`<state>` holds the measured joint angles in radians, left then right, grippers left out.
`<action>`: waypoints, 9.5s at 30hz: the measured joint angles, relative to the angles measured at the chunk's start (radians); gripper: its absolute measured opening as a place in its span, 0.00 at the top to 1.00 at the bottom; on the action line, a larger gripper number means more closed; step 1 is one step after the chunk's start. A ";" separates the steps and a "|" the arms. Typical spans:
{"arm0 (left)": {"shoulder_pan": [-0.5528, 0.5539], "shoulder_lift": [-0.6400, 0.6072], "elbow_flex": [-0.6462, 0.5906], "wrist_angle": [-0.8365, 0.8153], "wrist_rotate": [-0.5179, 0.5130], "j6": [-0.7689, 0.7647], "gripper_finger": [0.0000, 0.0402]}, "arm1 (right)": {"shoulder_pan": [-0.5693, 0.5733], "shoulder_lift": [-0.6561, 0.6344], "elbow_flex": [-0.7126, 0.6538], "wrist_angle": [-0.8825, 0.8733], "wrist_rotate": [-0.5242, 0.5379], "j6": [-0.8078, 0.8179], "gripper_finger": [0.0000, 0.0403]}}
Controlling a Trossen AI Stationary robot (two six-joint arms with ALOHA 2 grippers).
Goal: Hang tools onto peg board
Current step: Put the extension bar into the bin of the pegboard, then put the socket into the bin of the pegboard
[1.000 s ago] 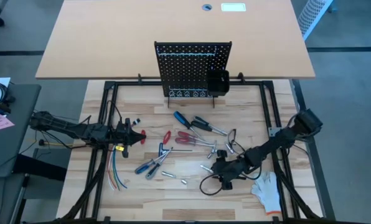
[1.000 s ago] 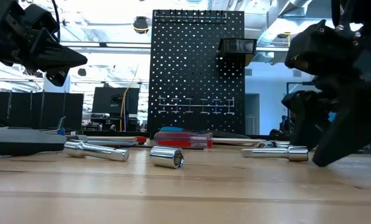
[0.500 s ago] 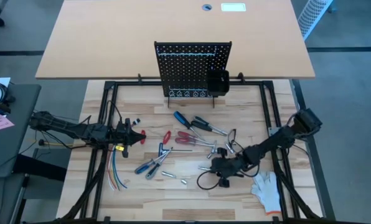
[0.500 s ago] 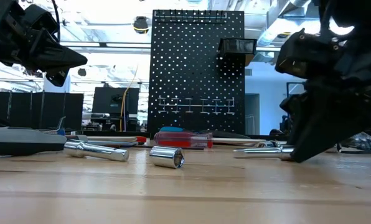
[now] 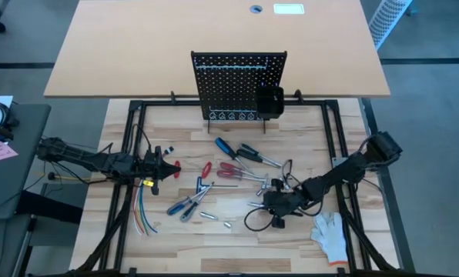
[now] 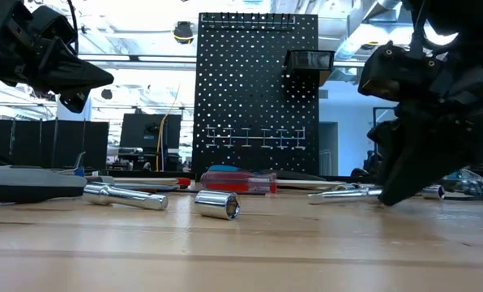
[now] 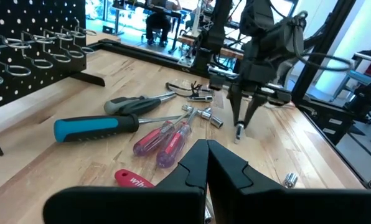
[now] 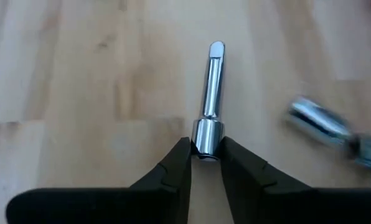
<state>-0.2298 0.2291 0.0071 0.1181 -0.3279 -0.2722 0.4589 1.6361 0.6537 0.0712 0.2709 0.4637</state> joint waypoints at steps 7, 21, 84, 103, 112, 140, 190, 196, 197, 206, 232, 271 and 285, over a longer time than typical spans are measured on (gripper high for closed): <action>0.000 0.000 0.000 0.000 0.000 -0.002 1.00 | -0.004 -0.047 0.003 -0.092 -0.008 0.026 0.80; 0.000 0.000 0.000 0.000 0.000 -0.002 1.00 | -0.003 0.068 0.007 -0.008 0.011 0.026 0.68; 0.000 0.000 0.000 0.000 0.000 -0.005 1.00 | -0.651 -0.305 0.695 -0.814 0.375 -0.148 0.85; 0.000 0.000 0.000 0.001 0.000 -0.009 1.00 | -0.749 -0.226 0.716 -0.870 0.250 -0.106 0.82; 0.000 0.000 0.000 0.000 0.000 -0.009 1.00 | -0.749 -0.223 0.762 -0.884 0.250 -0.168 0.59; 0.000 0.000 0.000 -0.030 -0.190 0.351 1.00 | -0.445 -0.231 0.896 -0.927 0.268 -0.263 0.52; 0.000 0.000 0.000 -0.029 -0.187 0.351 1.00 | -0.057 -0.241 -0.133 -0.125 0.120 0.096 0.56; 0.000 0.000 0.000 -0.029 -0.187 0.351 1.00 | -0.119 -0.241 -0.173 -0.062 0.120 0.035 0.56; 0.000 0.000 0.000 -0.029 -0.187 0.351 1.00 | -0.128 -0.241 -0.175 -0.057 0.115 0.026 0.56; 0.000 0.000 0.000 -0.029 -0.187 0.351 1.00 | -0.207 -0.241 -0.180 -0.057 -0.023 -0.071 0.56; 0.000 0.000 0.000 -0.029 -0.188 0.351 1.00 | -0.105 -0.204 -0.083 -0.149 0.026 -0.045 0.88; 0.000 0.000 0.000 -0.029 -0.187 0.351 1.00 | -0.760 -0.121 0.897 -0.944 0.286 -0.257 0.87; 0.000 0.000 0.000 -0.029 -0.187 0.351 1.00 | -0.789 -0.110 0.897 -1.004 0.248 -0.236 0.75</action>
<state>-0.2295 0.2291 0.0071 0.0891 -0.5152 0.0790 -0.3298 1.5261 1.5509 -0.9331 0.5192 0.2279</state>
